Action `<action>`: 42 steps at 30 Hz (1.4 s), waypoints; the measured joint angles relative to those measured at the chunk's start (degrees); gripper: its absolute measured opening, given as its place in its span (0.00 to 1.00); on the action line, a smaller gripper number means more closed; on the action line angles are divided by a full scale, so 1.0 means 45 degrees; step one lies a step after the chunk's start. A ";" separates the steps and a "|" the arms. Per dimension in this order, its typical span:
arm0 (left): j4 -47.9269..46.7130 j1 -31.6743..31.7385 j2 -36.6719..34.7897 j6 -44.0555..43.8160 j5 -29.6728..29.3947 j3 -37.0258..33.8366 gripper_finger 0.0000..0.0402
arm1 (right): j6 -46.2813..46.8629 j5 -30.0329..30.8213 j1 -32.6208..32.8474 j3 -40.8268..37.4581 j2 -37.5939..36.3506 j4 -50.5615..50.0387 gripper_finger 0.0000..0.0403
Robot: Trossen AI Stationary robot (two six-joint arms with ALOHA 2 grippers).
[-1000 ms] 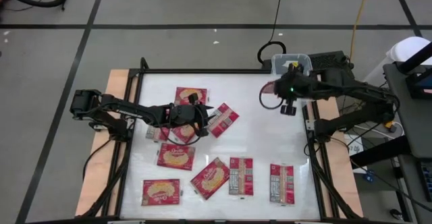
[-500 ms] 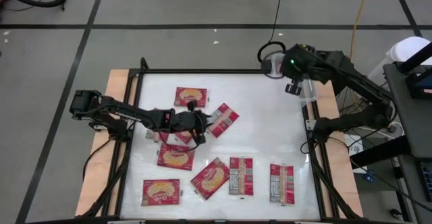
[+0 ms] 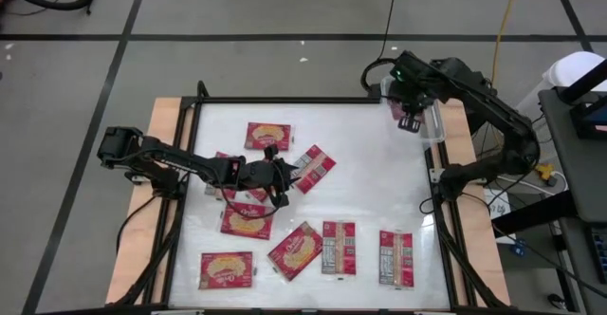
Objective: Sort popcorn bags into baskets
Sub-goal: Put the red popcorn bag into the transparent container
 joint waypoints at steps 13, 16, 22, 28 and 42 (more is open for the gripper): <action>0.0069 0.0007 -0.0005 0.0565 0.0000 0.0000 0.36 | -0.0028 -0.3072 -0.2513 -0.1853 0.1497 0.0350 0.04; 0.0069 0.0007 -0.0009 0.0700 0.0000 0.0000 0.36 | -0.0089 -0.3100 -0.2769 -0.2247 0.1737 0.0382 0.04; 0.0069 0.0007 -0.0010 0.0969 -0.0005 0.0000 0.36 | -0.0394 -0.3115 -0.3049 -0.2970 0.1808 0.0877 0.06; 0.0069 0.0007 -0.0010 0.1002 -0.0005 0.0000 0.36 | -0.0396 -0.2819 -0.3058 -0.3065 0.1808 0.1606 0.16; 0.0069 0.0007 -0.0010 0.0773 -0.0005 0.0000 0.36 | 0.0033 0.0690 -0.2673 -0.3070 0.1682 0.3494 0.47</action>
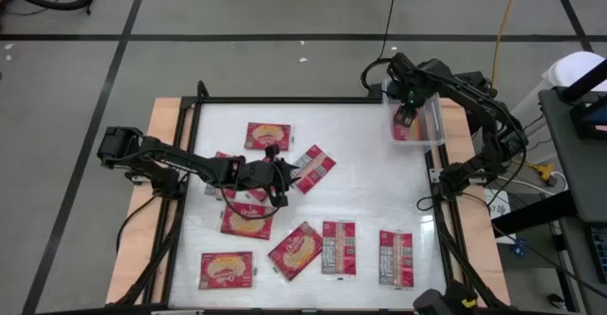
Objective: Sort popcorn bags into baskets
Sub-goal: Put the red popcorn bag into the transparent container
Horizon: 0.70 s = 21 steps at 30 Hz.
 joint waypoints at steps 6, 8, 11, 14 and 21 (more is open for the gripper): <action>0.0000 0.0000 0.0000 -0.0115 0.0000 0.0000 0.36 | 0.0466 0.0526 0.1250 -0.0005 -0.1552 0.1878 0.48; -0.0002 0.0000 0.0000 -0.0150 0.0000 0.0000 0.36 | 0.0844 0.0537 0.1939 -0.0005 -0.2367 0.2295 0.47; -0.0005 0.0024 0.0000 -0.0451 0.0000 0.0000 0.36 | 0.1897 0.0422 0.3205 -0.0005 -0.3494 0.2632 0.45; -0.0005 0.0108 0.0000 -0.0973 0.0000 0.0000 0.36 | 0.3099 -0.0208 0.4681 -0.0143 -0.4302 0.3025 0.44; -0.0834 0.0143 0.0000 -0.2133 -0.0029 0.0000 0.36 | 0.5822 -0.0368 0.8529 -0.3045 -0.5729 0.6206 0.43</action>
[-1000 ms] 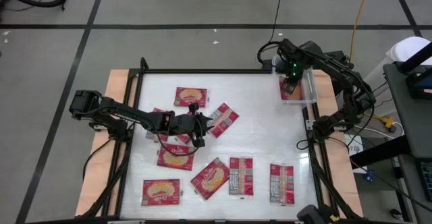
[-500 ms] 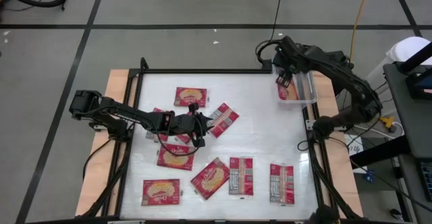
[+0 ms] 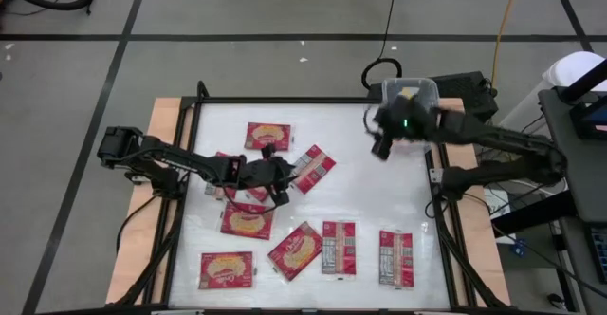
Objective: Sort popcorn bags into baskets
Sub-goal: Put the red popcorn bag into the transparent container
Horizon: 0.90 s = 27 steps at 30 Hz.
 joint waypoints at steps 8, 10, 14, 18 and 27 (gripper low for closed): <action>-0.2805 -0.0094 0.0000 -0.1420 0.0082 0.0000 0.42 | -0.1635 0.0292 0.3171 -0.3855 0.0349 0.6590 0.43; -0.3314 -0.0094 0.0000 -0.1883 -0.0040 0.0000 0.47 | -0.1948 0.0320 0.3577 -0.4476 0.0720 0.8040 0.43; -0.4438 -0.0094 0.0000 -0.3109 -0.0107 0.0000 0.59 | -0.2099 0.0322 0.4053 -0.5010 0.1473 0.9706 0.43; -0.5228 -0.0193 0.0000 -0.3942 -0.0165 -0.0065 0.67 | -0.1789 0.0331 0.4275 -0.5157 0.2254 1.0394 0.43; -0.8510 0.0947 -0.0292 -0.6940 0.0780 -0.0194 0.66 | -0.1324 0.0365 0.4729 -0.5281 0.4232 1.2571 0.43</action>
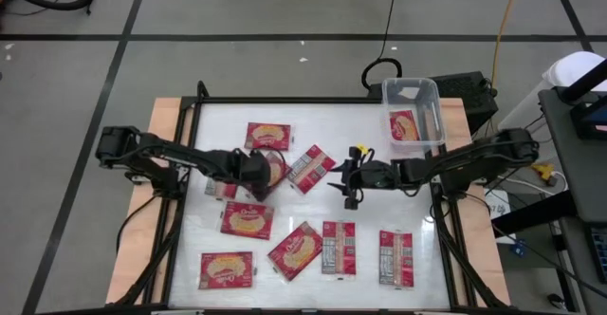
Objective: Sort popcorn bags into baskets
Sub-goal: Put the red popcorn bag into the transparent container
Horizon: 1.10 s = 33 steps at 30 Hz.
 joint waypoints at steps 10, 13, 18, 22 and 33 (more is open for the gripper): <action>-0.2519 0.0925 -0.0160 0.0952 0.2758 0.0000 0.57 | -0.0184 -0.0093 0.0796 0.0005 0.1910 0.2578 0.43; -0.2915 0.1048 -0.0160 0.0897 0.3192 0.0000 0.59 | -0.0226 -0.0097 0.0889 0.0010 0.2261 0.3056 0.43; -0.2895 0.0730 -0.0160 0.2019 0.3966 0.0000 0.69 | -0.0187 -0.0092 0.0885 0.0010 0.2372 0.3286 0.43; -0.2190 0.0563 -0.0160 0.2668 0.3769 -0.0418 0.78 | -0.0294 -0.0102 0.0885 0.0010 0.2372 0.3551 0.43; -0.0504 0.0784 -0.0229 0.3153 0.3387 -0.1511 0.47 | -0.0315 -0.0100 0.0880 0.0010 0.2367 0.4106 0.43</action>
